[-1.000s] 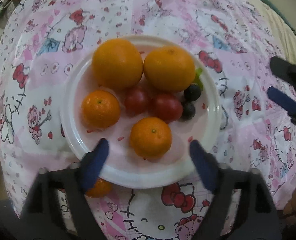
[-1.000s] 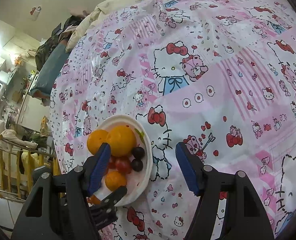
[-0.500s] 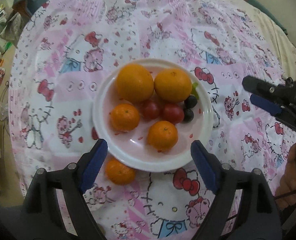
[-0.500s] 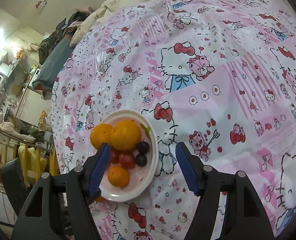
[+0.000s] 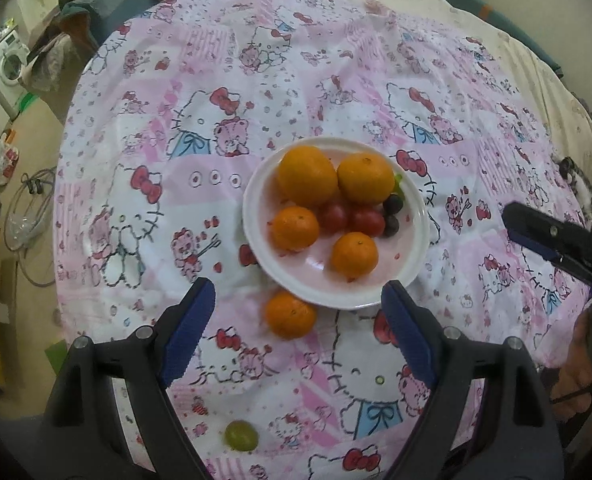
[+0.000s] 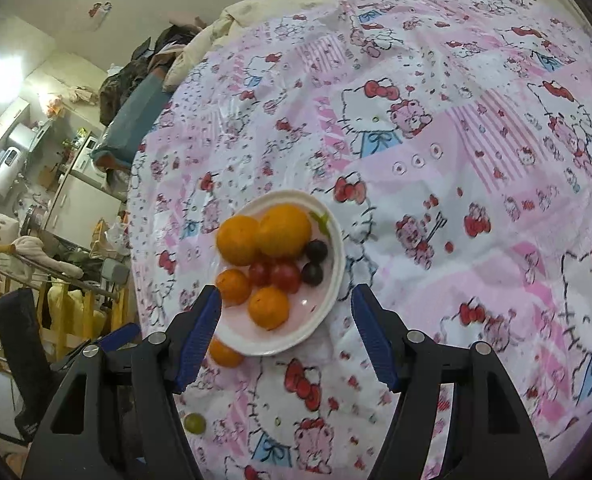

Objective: Organize fruits
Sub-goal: 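Withdraw both open grippers from the plate toward the loose fruit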

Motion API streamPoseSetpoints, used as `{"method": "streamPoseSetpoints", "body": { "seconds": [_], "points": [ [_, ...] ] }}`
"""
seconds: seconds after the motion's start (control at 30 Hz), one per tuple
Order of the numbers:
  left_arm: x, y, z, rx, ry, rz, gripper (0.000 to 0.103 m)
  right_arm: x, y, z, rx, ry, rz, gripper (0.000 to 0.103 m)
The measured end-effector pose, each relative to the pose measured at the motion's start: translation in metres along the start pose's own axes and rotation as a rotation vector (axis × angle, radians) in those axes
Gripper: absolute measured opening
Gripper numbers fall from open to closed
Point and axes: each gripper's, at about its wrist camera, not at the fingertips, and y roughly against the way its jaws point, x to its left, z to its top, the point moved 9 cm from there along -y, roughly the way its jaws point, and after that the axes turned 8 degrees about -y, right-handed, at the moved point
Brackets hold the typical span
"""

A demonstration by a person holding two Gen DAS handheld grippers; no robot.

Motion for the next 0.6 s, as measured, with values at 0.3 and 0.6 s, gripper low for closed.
{"method": "streamPoseSetpoints", "body": {
  "seconds": [0.3,0.6],
  "points": [
    [0.015,0.014,-0.017,0.003,-0.004,-0.011,0.083,0.013,-0.009,-0.041,0.063,0.012,0.014,0.07],
    [0.032,0.001,-0.03,0.005,0.019,0.001,0.083,0.008,-0.041,-0.073,0.144,0.021,-0.031,0.07]
  ]
}}
